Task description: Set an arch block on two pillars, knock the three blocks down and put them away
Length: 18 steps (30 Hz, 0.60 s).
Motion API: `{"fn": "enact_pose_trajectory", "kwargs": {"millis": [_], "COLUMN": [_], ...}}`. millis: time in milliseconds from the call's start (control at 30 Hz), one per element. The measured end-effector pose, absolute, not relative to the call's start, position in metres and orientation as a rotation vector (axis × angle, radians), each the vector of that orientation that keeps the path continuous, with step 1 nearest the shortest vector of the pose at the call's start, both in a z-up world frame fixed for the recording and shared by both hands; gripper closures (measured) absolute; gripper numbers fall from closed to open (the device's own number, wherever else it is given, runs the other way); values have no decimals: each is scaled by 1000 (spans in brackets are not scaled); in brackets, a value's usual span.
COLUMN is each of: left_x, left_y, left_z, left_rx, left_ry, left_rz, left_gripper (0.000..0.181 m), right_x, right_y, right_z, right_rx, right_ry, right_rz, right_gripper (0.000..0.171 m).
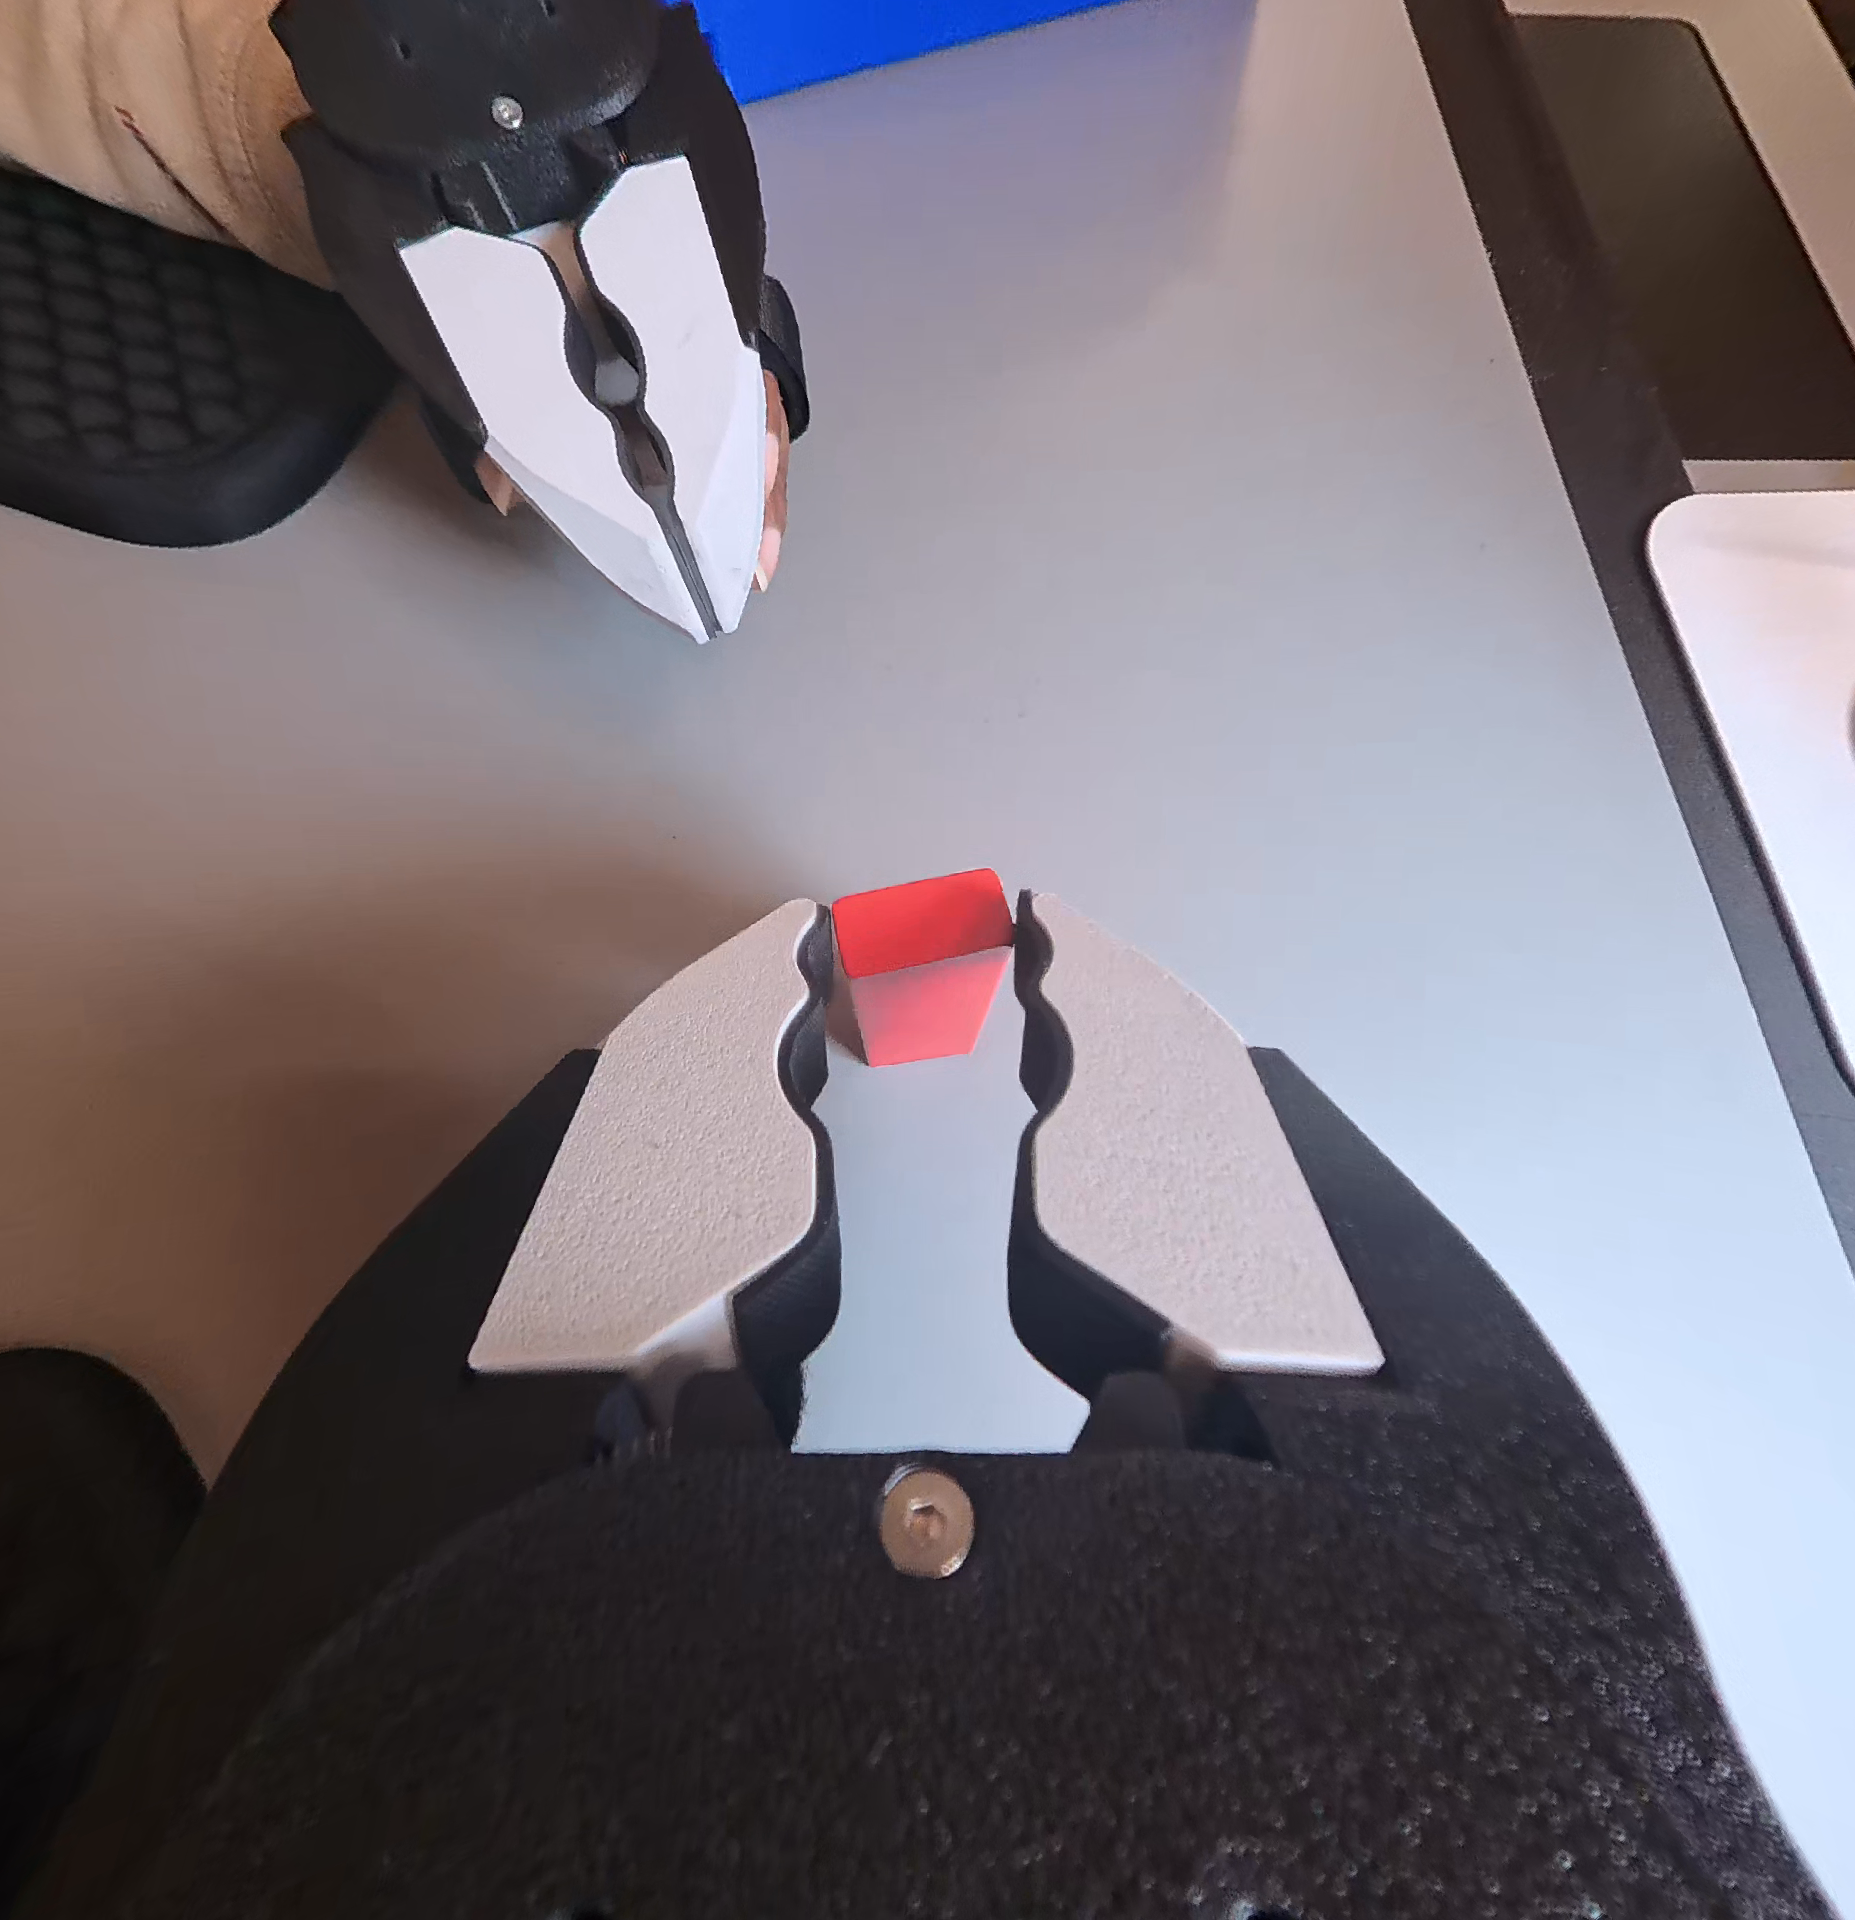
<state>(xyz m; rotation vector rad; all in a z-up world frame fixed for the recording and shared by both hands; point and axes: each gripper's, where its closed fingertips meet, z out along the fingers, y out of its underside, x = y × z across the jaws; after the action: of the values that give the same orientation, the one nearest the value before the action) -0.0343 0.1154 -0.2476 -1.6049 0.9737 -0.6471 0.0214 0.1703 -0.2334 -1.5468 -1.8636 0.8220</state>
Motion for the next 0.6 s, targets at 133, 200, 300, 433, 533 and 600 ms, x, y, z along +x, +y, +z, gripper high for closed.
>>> {"fn": "enact_pose_trajectory", "kwargs": {"millis": [133, 200, 300, 433, 533, 600], "left_x": [-34, -34, -33, -32, -33, -35], "left_y": [115, 115, 114, 114, 114, 116], "left_z": [-248, -248, -249, -250, -248, -244], "left_rx": [-1605, -1605, -1606, -1607, -1603, -1591], "left_ry": [979, 980, 984, 988, 983, 967], "left_rz": [-647, -648, -650, -649, -645, -626], "left_gripper": [181, 181, 181, 181, 181, 181], "right_x": [21, 21, 22, 22, 20, 17], "right_y": [170, 170, 171, 173, 174, 167], "right_z": [-229, -226, -222, -215, -197, -169], "right_rx": [-1542, -1538, -1534, -1526, -1487, -1410], "right_ry": [-1844, -1830, -1814, -1779, -1697, -1622], "right_rz": [832, 836, 832, 839, 884, 954], "right_gripper": [134, 132, 132, 131, 129, 129]}}
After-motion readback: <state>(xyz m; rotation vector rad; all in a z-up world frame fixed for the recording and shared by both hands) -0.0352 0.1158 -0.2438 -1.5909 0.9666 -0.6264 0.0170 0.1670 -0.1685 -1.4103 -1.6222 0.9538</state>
